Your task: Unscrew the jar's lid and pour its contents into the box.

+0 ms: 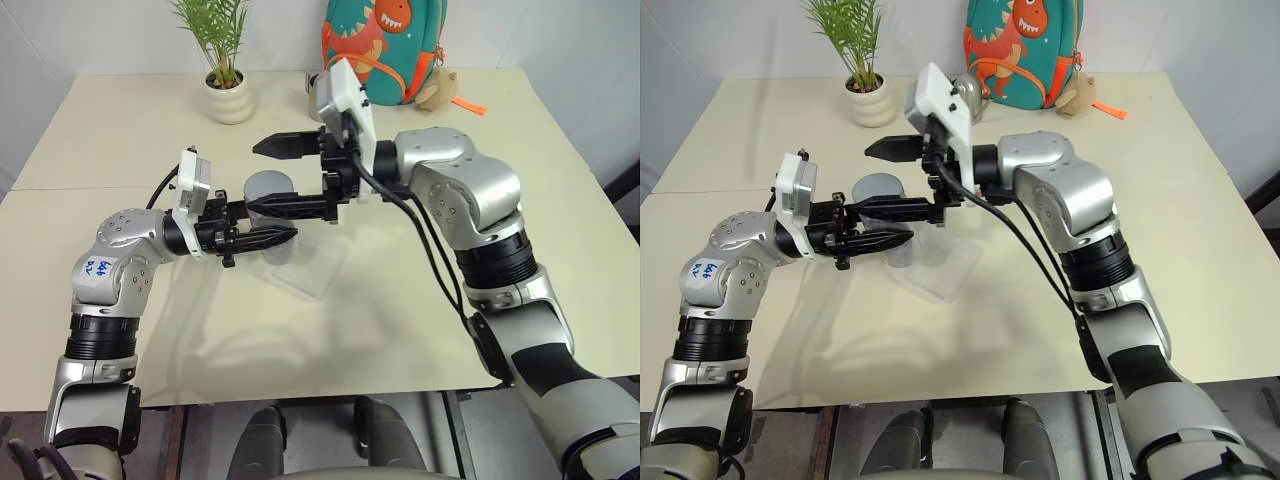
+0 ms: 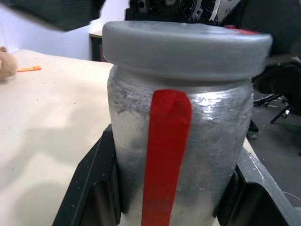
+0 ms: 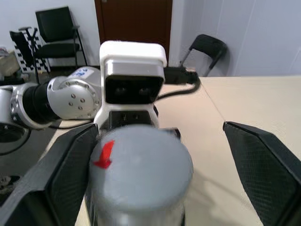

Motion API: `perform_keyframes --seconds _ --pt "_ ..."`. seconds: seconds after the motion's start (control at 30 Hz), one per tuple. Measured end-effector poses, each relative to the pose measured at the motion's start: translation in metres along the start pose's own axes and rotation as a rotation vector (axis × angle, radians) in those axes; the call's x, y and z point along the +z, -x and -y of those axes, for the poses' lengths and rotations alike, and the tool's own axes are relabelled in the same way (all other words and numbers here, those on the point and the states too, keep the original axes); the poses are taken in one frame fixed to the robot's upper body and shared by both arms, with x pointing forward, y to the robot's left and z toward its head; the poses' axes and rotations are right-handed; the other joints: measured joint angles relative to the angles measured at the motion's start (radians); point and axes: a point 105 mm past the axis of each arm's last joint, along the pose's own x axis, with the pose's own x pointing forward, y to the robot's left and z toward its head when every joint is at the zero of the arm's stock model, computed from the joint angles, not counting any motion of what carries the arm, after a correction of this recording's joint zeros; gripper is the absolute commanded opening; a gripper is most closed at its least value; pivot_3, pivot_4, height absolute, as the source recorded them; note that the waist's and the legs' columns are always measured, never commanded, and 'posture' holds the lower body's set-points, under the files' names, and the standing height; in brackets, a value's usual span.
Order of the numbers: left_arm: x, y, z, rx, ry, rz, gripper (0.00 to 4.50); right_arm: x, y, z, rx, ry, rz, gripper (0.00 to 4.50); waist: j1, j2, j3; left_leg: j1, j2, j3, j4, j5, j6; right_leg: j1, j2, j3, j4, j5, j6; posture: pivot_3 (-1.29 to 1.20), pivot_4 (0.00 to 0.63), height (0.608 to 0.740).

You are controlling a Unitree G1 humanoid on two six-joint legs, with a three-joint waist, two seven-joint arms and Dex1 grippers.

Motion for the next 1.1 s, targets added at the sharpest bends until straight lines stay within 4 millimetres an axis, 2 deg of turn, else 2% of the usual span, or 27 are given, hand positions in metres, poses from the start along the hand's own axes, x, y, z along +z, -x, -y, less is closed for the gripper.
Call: perform_keyframes --seconds 0.1,0.2,0.27,0.4,0.5,0.63,0.77,0.93,1.1 --pt "0.001 0.0 -0.001 0.007 -0.001 0.002 1.93 -0.001 0.014 0.002 -0.007 0.003 -0.013 4.47 0.0 0.0 0.0 0.0 0.0 0.0 0.0 0.0 0.0 0.0 0.0 0.0 0.0 0.0 0.0 0.0 0.15 0.74" --pt "0.003 0.0 0.002 -0.017 -0.017 0.01 1.93 -0.007 0.052 0.017 -0.129 -0.016 -0.034 4.47 0.009 0.0 0.0 0.0 0.0 0.0 0.0 0.0 0.0 0.0 0.0 0.0 -0.001 0.0 0.001 0.0 0.15 0.74" --pt "0.004 0.001 0.003 -0.025 -0.021 0.01 1.93 -0.008 0.068 0.02 -0.167 -0.031 -0.036 4.47 0.01 0.0 0.0 0.0 0.0 0.001 0.0 0.0 0.0 0.0 0.0 0.001 -0.001 0.0 0.001 0.0 0.15 0.74" --pt "0.004 0.0 0.003 -0.029 -0.021 0.011 1.93 -0.003 0.071 0.014 -0.135 -0.041 -0.014 4.47 -0.006 0.0 0.0 0.002 0.0 0.004 -0.001 0.0 0.0 0.0 0.0 0.004 -0.001 0.0 0.001 0.0 0.15 0.74" --pt "0.004 0.0 0.003 -0.029 -0.022 0.01 1.93 0.002 0.061 0.006 -0.081 -0.054 0.015 4.47 -0.006 0.0 0.0 0.003 0.0 0.005 -0.001 0.0 0.0 0.0 0.001 0.006 0.0 0.001 0.001 0.0 0.15 0.74" --pt "0.004 0.0 0.003 -0.028 -0.022 0.01 1.93 0.009 0.032 -0.013 0.028 -0.075 0.072 4.47 -0.001 0.0 0.0 0.003 0.0 0.006 0.0 0.0 0.0 0.0 0.0 0.007 0.001 0.001 0.001 0.0 0.15 0.74" --pt "0.003 0.0 0.004 -0.028 -0.023 0.011 1.93 0.01 0.0 -0.025 0.084 -0.092 0.056 4.47 -0.001 0.0 0.0 0.003 0.0 0.006 0.0 0.0 0.001 0.0 0.001 0.007 0.001 0.001 0.002 0.0 0.15 0.74" --pt "0.003 0.0 0.004 -0.026 -0.025 0.01 1.93 -0.002 -0.022 -0.019 0.035 -0.085 -0.003 4.47 0.0 -0.001 0.0 0.003 0.0 0.006 0.0 0.0 0.001 0.0 0.001 0.007 0.001 0.001 0.002 0.0 0.15 0.74" --pt "0.003 0.0 0.003 -0.02 -0.027 0.011 1.93 -0.004 -0.025 -0.009 -0.008 -0.088 -0.008 4.47 -0.001 -0.001 0.0 0.003 0.0 0.006 0.0 0.0 0.001 -0.001 0.001 0.007 0.001 0.001 0.002 0.0 0.15 0.74"
